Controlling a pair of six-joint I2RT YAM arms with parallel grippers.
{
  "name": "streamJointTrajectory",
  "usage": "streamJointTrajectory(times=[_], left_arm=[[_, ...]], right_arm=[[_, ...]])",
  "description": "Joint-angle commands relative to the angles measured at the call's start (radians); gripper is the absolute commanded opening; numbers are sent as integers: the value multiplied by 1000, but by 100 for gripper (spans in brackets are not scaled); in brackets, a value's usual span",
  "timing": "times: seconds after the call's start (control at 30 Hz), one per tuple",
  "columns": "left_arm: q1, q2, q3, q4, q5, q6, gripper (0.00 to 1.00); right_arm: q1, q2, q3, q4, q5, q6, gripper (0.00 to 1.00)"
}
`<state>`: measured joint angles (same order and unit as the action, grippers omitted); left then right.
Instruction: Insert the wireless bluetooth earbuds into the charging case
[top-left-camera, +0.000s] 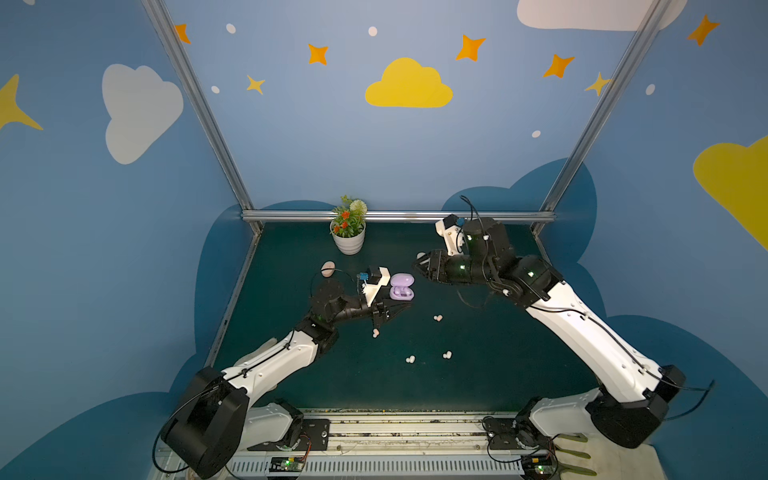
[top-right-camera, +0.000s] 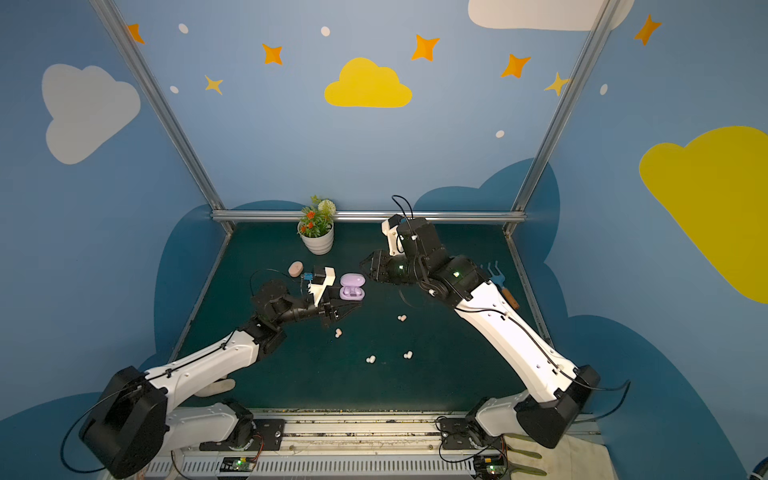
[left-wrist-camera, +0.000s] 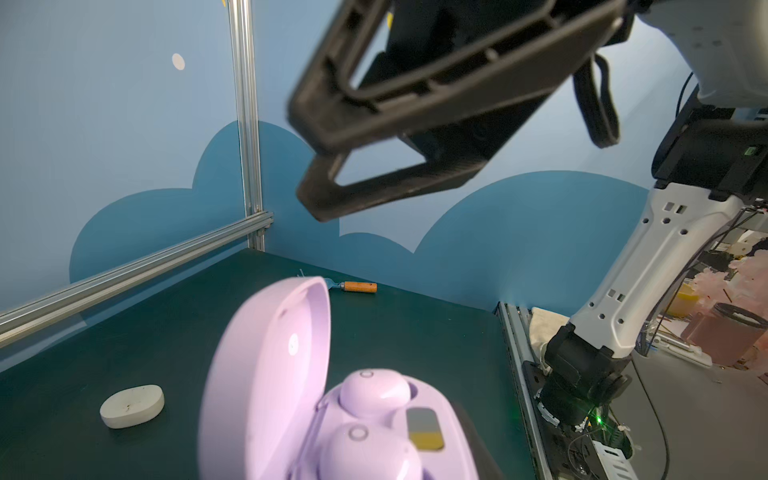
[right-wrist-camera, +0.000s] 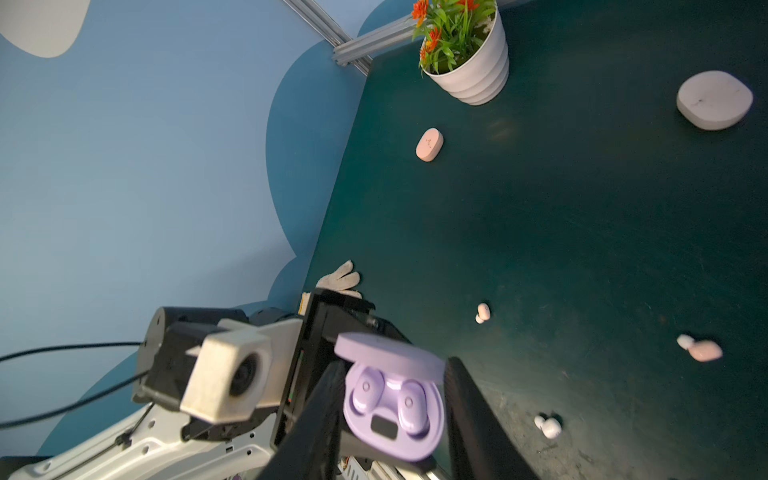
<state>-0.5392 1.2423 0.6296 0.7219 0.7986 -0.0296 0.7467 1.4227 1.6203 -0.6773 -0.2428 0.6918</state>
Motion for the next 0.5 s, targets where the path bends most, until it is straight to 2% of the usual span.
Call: streamJointTrajectory(times=[0.0, 0.2, 0.47], left_arm=[[-2, -17, 9, 26, 9, 8, 30], [-2, -17, 11, 26, 8, 8, 30], [-3, -24, 6, 26, -4, 10, 30]], right_arm=[[-3, 67, 69, -39, -77, -50, 38], [5, 131, 121, -69, -174, -64, 36], [51, 85, 108, -156, -163, -67, 35]])
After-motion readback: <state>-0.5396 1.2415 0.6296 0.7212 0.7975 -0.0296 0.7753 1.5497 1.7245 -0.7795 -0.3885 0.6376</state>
